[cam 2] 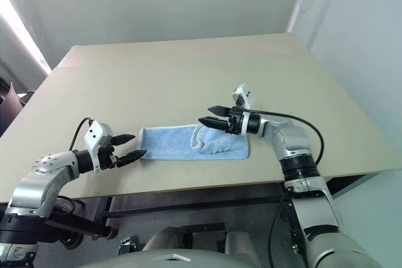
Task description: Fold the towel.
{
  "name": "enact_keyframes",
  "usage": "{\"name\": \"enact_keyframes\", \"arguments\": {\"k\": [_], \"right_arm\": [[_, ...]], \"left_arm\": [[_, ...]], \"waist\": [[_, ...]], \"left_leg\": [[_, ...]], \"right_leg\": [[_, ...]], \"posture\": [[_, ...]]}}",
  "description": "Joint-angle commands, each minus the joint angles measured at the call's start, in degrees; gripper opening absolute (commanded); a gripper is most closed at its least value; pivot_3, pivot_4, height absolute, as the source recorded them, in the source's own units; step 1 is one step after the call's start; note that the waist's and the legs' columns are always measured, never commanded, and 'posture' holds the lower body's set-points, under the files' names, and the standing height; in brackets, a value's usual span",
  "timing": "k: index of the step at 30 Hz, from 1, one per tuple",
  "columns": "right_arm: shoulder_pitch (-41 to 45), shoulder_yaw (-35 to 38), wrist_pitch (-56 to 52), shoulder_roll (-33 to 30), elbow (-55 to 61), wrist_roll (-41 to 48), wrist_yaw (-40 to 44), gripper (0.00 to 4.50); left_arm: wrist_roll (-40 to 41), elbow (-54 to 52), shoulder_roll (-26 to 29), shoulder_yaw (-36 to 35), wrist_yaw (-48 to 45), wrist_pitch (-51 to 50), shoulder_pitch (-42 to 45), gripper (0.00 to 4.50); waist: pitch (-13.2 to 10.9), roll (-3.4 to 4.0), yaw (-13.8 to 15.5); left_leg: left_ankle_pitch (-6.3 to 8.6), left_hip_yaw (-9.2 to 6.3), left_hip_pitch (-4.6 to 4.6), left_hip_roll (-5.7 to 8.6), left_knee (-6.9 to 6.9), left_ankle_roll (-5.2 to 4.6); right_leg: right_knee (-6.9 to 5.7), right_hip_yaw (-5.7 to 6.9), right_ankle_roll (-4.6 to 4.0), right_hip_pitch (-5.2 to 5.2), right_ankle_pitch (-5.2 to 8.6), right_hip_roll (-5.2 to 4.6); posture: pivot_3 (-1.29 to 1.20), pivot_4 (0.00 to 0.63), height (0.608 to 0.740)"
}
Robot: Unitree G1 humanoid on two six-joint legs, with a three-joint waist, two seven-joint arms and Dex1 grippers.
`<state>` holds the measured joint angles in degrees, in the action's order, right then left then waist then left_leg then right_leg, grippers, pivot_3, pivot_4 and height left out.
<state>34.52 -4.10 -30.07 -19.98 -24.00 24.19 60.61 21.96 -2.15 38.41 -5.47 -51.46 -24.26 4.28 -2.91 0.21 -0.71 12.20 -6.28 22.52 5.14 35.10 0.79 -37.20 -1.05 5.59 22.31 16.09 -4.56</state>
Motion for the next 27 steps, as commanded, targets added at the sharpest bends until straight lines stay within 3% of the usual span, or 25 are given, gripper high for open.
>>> {"name": "enact_keyframes", "arguments": {"k": [1, 7, 8, 11, 12, 13, 15, 21, 27], "right_arm": [[-1.0, -2.6, 8.7, 1.3, -2.7, -5.2, -0.6, 3.67], [-3.8, -8.9, 21.2, 3.1, -9.5, -14.8, -2.3, 3.67], [-3.8, -8.3, 21.2, 3.7, -9.8, -14.1, -1.7, 3.67], [-2.7, -5.8, 20.2, 5.0, -10.4, -11.5, -0.4, 4.48], [-2.1, -4.6, 18.9, 5.4, -10.1, -10.2, 0.3, 4.48], [-1.6, -3.7, 17.7, 5.7, -9.6, -9.1, 0.8, 4.50], [-0.7, -2.2, 15.8, 6.2, -8.3, -7.7, 0.4, 4.50], [-0.7, -0.8, 11.8, 7.2, -1.6, -5.9, -1.9, 4.50], [-2.2, -0.1, 10.8, 7.8, 2.0, -6.3, -5.9, 4.50]], "left_arm": [[1.4, -0.8, 1.9, -3.0, 0.7, -3.0, 0.9, 3.87], [5.8, -2.1, 3.1, -7.5, -0.4, -7.4, -0.8, 3.87], [6.5, -2.2, 3.1, -8.1, -0.3, -8.3, -1.0, 3.87], [7.2, -2.5, 3.6, -9.0, -0.5, -9.4, -1.6, 3.87], [7.4, -2.4, 3.7, -9.2, -0.3, -9.9, -1.7, 3.87], [7.5, -2.4, 3.7, -9.2, -0.2, -10.3, -1.8, 4.24], [7.6, -2.5, 3.6, -8.6, -0.2, -11.5, -2.0, 4.46], [8.5, -0.6, 0.9, -5.3, 2.7, -20.2, 0.1, 4.46], [12.1, 5.8, -5.1, -5.1, 4.8, -28.4, 5.7, 4.46]], "waist": [[0.0, 0.00, -0.1], [0.0, 0.03, -0.4], [0.0, 0.00, -0.5], [0.1, -0.04, -0.4], [0.1, -0.03, -0.4], [0.1, -0.02, -0.4], [0.1, -0.01, -0.4], [0.0, 0.01, -0.2], [0.1, 0.06, 0.3]], "left_leg": [[-0.01, 0.01, -0.01, 0.01, -0.01, -0.01], [0.00, 0.01, -0.07, -0.01, -0.04, 0.02], [0.00, 0.02, -0.14, -0.01, -0.05, 0.03], [0.07, -0.03, -0.24, -0.02, -0.02, 0.15], [0.07, -0.05, -0.26, -0.02, -0.02, 0.16], [0.06, -0.06, -0.27, -0.02, -0.02, 0.17], [0.06, -0.08, -0.28, -0.02, -0.02, 0.18], [0.05, -0.09, -0.25, 0.00, -0.06, 0.19], [0.04, -0.13, -0.25, 0.05, 0.01, 0.21]], "right_leg": [[-0.01, -0.02, 0.02, 0.00, -0.01, 0.00], [-0.06, -0.03, 0.02, 0.00, -0.01, 0.04], [-0.07, -0.07, 0.00, -0.02, 0.00, 0.07], [-0.11, -0.14, -0.08, -0.10, 0.02, 0.12], [-0.13, -0.15, -0.10, -0.11, 0.02, 0.13], [-0.15, -0.17, -0.12, -0.11, 0.01, 0.14], [-0.17, -0.17, -0.14, -0.09, 0.00, 0.16], [-0.17, -0.22, -0.12, -0.02, -0.01, 0.15], [-0.20, -0.17, -0.11, -0.07, -0.02, 0.12]], "posture": [[0.00, 0.000, 0.740], [0.00, 0.000, 0.740], [0.00, 0.000, 0.740], [0.00, 0.000, 0.740], [0.00, 0.000, 0.740], [0.00, 0.000, 0.740], [0.00, 0.000, 0.740], [0.00, 0.000, 0.740], [0.00, 0.000, 0.740]]}}
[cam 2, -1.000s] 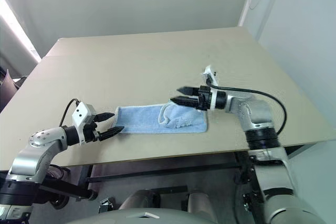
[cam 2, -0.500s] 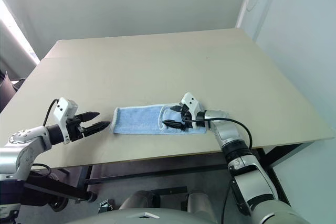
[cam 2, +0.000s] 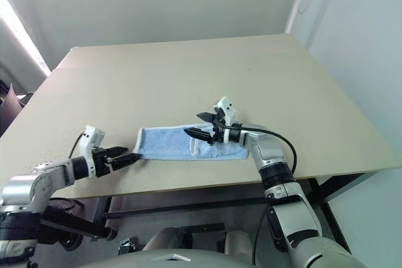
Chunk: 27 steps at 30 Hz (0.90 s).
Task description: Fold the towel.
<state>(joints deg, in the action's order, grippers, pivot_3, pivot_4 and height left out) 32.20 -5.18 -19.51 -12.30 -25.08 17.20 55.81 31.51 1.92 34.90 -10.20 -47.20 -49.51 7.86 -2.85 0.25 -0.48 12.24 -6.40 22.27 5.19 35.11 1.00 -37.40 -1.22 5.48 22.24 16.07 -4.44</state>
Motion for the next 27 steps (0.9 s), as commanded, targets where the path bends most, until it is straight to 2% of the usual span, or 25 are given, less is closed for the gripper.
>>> {"name": "enact_keyframes", "arguments": {"k": [1, 9, 12, 16, 19, 20, 24, 27], "right_arm": [[0.0, 0.9, 0.3, 0.1, 3.3, 0.5, -1.4, 4.50], [-0.1, 2.2, 1.2, -1.2, 4.2, 0.4, -4.6, 4.50], [0.1, 2.8, 1.1, -1.3, 4.4, 0.5, -5.6, 4.50], [0.2, 2.9, 0.9, -1.6, 4.2, 0.3, -6.5, 4.50], [0.2, 3.1, 1.1, -1.9, 3.8, 0.0, -7.5, 4.50], [0.1, 3.1, 1.2, -2.0, 3.7, -0.1, -7.7, 4.50], [-0.5, 3.3, 1.6, -2.5, 3.5, -0.3, -8.5, 4.50], [-1.0, 3.2, 1.8, -2.8, 3.9, -0.2, -8.5, 4.50]], "left_arm": [[3.0, 2.4, -2.1, -0.7, 0.7, -4.0, 2.7, 4.46], [4.7, 5.6, -4.2, 0.2, -0.8, -8.6, 3.2, 4.46], [5.4, 5.8, -5.4, 0.3, -1.1, -9.3, 3.9, 3.88], [5.2, 5.2, -6.1, 1.5, -1.7, -9.7, 4.8, 2.55], [4.9, 5.5, -6.3, 1.7, -2.0, -8.8, 5.6, 1.48], [5.1, 5.8, -6.3, 1.4, -2.1, -8.9, 5.9, 0.78], [5.7, 5.5, -4.4, -0.6, -2.6, -8.5, 6.0, 0.03], [4.1, 4.8, -2.0, -1.1, -2.2, -6.8, 5.2, 0.03]], "waist": [[0.0, 0.02, 0.1], [0.1, 0.22, 0.1], [0.1, 0.23, 0.1], [0.1, 0.23, -0.1], [0.1, 0.22, -0.3], [0.1, 0.21, -0.3], [0.1, 0.20, -0.3], [0.1, 0.19, -0.5]], "left_leg": [[0.00, 0.00, 0.00, 0.01, 0.01, 0.00], [-0.01, 0.00, -0.01, 0.08, 0.03, 0.01], [-0.01, 0.00, 0.00, 0.09, 0.03, 0.01], [0.00, 0.00, 0.01, 0.09, 0.01, 0.01], [-0.01, 0.00, 0.02, 0.08, -0.01, 0.01], [-0.01, 0.00, 0.04, 0.08, -0.02, 0.01], [-0.01, -0.01, 0.06, 0.05, -0.03, 0.01], [-0.01, -0.01, 0.07, 0.04, -0.05, 0.01]], "right_leg": [[-0.01, 0.00, 0.00, -0.01, 0.00, -0.01], [0.03, -0.01, 0.00, -0.04, 0.01, -0.09], [0.06, -0.01, 0.00, -0.06, 0.01, -0.11], [0.07, -0.02, 0.00, -0.05, 0.01, -0.10], [0.08, -0.02, 0.00, -0.03, 0.01, -0.09], [0.09, -0.03, 0.00, 0.00, 0.01, -0.09], [0.09, -0.02, -0.01, 0.03, 0.01, -0.07], [0.09, -0.03, -0.01, 0.05, 0.02, -0.07]], "posture": [[0.00, 0.000, 0.740], [0.00, 0.000, 0.740], [0.00, 0.000, 0.740], [0.00, 0.000, 0.740], [0.00, 0.000, 0.740], [0.00, 0.000, 0.740], [0.00, 0.000, 0.740], [0.00, 0.000, 0.740]]}}
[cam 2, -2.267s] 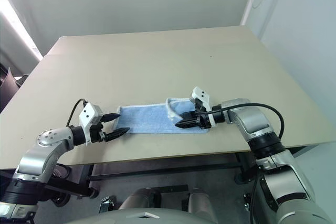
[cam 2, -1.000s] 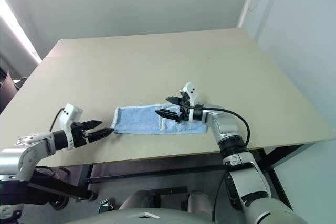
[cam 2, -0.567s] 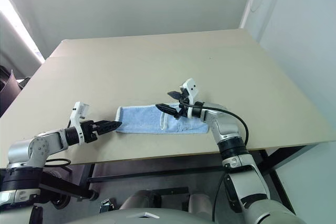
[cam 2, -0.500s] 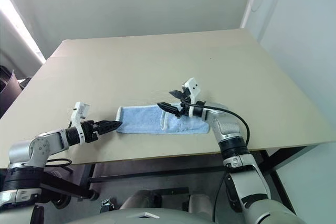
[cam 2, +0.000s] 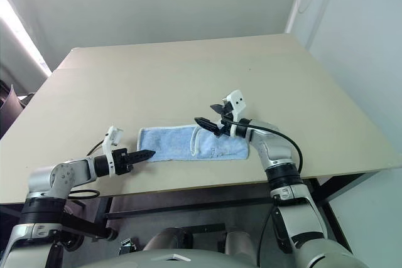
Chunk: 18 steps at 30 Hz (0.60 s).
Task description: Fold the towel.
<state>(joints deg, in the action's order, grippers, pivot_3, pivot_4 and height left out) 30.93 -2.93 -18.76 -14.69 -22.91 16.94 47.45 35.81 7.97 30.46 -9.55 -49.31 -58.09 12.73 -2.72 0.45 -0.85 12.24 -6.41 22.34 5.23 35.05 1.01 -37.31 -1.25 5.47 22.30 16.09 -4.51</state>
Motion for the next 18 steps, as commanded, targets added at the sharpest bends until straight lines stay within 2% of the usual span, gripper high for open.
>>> {"name": "enact_keyframes", "arguments": {"k": [1, 6, 11, 15, 18], "right_arm": [[0.1, 0.9, 1.0, -0.5, 1.9, 0.2, 0.0, 4.50], [-0.7, 1.5, -0.5, -1.8, 4.4, 2.3, 2.4, 4.50], [-2.5, 2.1, -1.9, -3.5, 8.3, 4.1, 4.2, 4.50], [-2.3, 3.6, -2.2, -4.0, 7.3, 4.2, 2.5, 4.50], [-2.4, 3.7, -1.2, -4.4, 5.4, 3.2, 1.4, 4.50]], "left_arm": [[-0.4, -1.2, 3.0, -2.1, 0.0, 1.9, 0.0, 0.03], [0.0, -2.8, 7.2, -4.5, 0.4, 1.7, -2.0, 0.03], [0.1, -3.2, 16.8, -8.7, -3.7, 2.7, -6.0, 0.03], [-0.6, 1.0, 22.4, -11.4, -5.5, 4.4, -4.3, 0.03], [2.5, -2.1, 23.4, -12.1, -6.4, 2.1, -2.1, 0.03]], "waist": [[0.0, -0.01, -0.2], [0.0, -0.03, -0.3], [-0.1, -0.07, -0.3], [-0.1, -0.04, -0.2], [-0.1, -0.03, 0.1]], "left_leg": [[0.00, 0.00, 0.00, -0.01, -0.01, 0.00], [0.00, 0.01, 0.05, -0.01, -0.04, 0.00], [0.01, 0.00, 0.08, -0.05, -0.17, 0.01], [0.01, 0.00, 0.08, -0.05, -0.18, 0.02], [0.02, 0.01, 0.09, -0.02, -0.19, 0.02]], "right_leg": [[0.00, 0.00, 0.00, 0.01, 0.00, 0.00], [0.02, -0.02, 0.00, 0.05, 0.00, 0.00], [0.09, -0.04, -0.02, 0.13, 0.02, 0.01], [0.09, -0.03, -0.04, 0.15, 0.03, 0.00], [0.19, -0.03, -0.04, 0.12, 0.04, -0.06]], "posture": [[0.00, 0.000, 0.740], [0.00, 0.000, 0.740], [0.00, 0.000, 0.740], [0.00, 0.000, 0.740], [0.00, 0.000, 0.740]]}}
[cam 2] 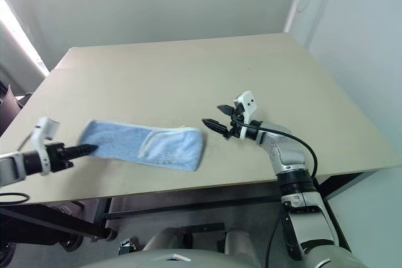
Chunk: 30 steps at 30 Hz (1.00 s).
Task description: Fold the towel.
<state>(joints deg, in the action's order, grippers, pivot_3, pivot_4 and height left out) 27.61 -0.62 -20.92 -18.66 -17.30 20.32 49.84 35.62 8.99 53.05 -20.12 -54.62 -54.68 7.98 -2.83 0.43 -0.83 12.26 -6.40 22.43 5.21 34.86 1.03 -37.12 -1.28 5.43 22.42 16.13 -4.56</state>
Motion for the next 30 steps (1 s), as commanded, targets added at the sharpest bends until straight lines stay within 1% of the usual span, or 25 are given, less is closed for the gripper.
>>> {"name": "enact_keyframes", "arguments": {"k": [1, 5, 7, 12, 14, 17, 20, 23, 29, 30], "right_arm": [[0.9, 1.5, 1.0, -0.5, -0.5, -0.4, -1.4, 4.50], [0.9, 1.1, 1.9, -0.7, -2.5, -1.8, -3.1, 4.50], [0.8, 1.0, 2.2, -0.6, -2.9, -2.4, -3.9, 4.50], [-0.1, 1.6, 2.8, -0.5, -3.0, -3.5, -6.8, 4.50], [-0.8, 2.2, 2.8, -0.6, -2.4, -3.4, -7.7, 4.50], [-2.3, 3.0, 2.5, -1.1, -1.1, -3.1, -8.7, 4.50], [-3.6, 3.6, 2.6, -1.5, -0.4, -3.5, -10.0, 4.50], [-5.0, 4.3, 2.2, -2.0, 1.1, -3.2, -11.3, 4.50], [-5.5, 4.9, 1.6, -2.1, 1.8, -3.4, -13.0, 4.50], [-5.5, 4.9, 1.6, -2.2, 1.8, -3.5, -13.1, 4.50]], "left_arm": [[3.7, -5.1, 0.7, -1.1, -1.5, -2.2, 3.4, 0.03], [8.1, -15.3, -0.8, 3.0, -1.7, -6.4, 6.1, 0.03], [9.0, -18.7, -1.7, 5.6, -1.9, -7.3, 6.7, 0.03], [9.2, -21.7, -3.4, 13.0, -3.9, -6.7, 8.3, 0.03], [9.1, -21.4, -4.4, 15.6, -4.6, -6.7, 9.7, 0.03], [6.8, -19.5, -6.1, 20.4, -5.0, -5.1, 11.6, 0.03], [5.7, -16.9, -8.1, 23.6, -6.3, -4.2, 13.7, 0.03], [2.7, -13.0, -10.8, 28.2, -7.7, -1.8, 15.9, 0.03], [-1.8, -5.9, -14.9, 32.9, -11.0, 2.9, 20.4, 0.03], [-2.6, -5.1, -15.4, 33.7, -11.6, 3.8, 20.8, 0.27]], "waist": [[0.0, -0.08, 0.2], [-0.1, -0.12, 0.1], [-0.1, -0.11, 0.0], [-0.1, -0.10, -0.3], [-0.1, -0.12, -0.2], [-0.1, -0.12, 0.1], [-0.1, -0.13, 0.1], [-0.1, -0.14, 0.1], [-0.1, -0.17, 0.0], [-0.1, -0.17, 0.0]], "left_leg": [[0.00, 0.00, 0.01, 0.01, -0.01, 0.00], [0.00, 0.00, 0.09, 0.01, -0.07, 0.00], [0.00, 0.02, 0.09, 0.01, -0.12, 0.00], [-0.04, 0.05, 0.06, -0.04, -0.24, 0.00], [-0.11, 0.05, 0.07, -0.04, -0.23, -0.10], [-0.12, 0.05, 0.06, 0.00, -0.17, -0.12], [-0.12, 0.05, 0.06, 0.02, -0.10, -0.12], [-0.13, 0.05, 0.06, 0.01, -0.10, -0.14], [-0.14, 0.05, 0.06, 0.00, -0.09, -0.16], [-0.14, 0.05, 0.06, 0.00, -0.09, -0.16]], "right_leg": [[0.03, 0.00, 0.00, 0.00, 0.00, -0.01], [0.08, 0.01, 0.01, 0.05, -0.01, -0.01], [0.07, -0.01, 0.01, 0.06, -0.01, 0.00], [-0.01, -0.12, 0.01, -0.01, -0.02, 0.11], [-0.01, -0.11, 0.01, -0.01, -0.01, 0.12], [0.03, -0.11, 0.00, -0.07, -0.01, 0.08], [0.04, -0.11, 0.01, -0.10, -0.01, 0.07], [0.02, -0.10, 0.01, -0.13, -0.01, 0.09], [0.01, -0.11, 0.01, -0.12, -0.01, 0.11], [0.01, -0.11, 0.01, -0.12, -0.02, 0.11]], "posture": [[0.00, 0.000, 0.740], [0.00, 0.000, 0.740], [0.00, 0.000, 0.740], [0.00, 0.000, 0.740], [0.00, 0.000, 0.740], [0.00, 0.000, 0.740], [0.00, 0.000, 0.740], [0.00, 0.000, 0.740], [0.00, 0.000, 0.740], [0.00, 0.000, 0.740]]}}
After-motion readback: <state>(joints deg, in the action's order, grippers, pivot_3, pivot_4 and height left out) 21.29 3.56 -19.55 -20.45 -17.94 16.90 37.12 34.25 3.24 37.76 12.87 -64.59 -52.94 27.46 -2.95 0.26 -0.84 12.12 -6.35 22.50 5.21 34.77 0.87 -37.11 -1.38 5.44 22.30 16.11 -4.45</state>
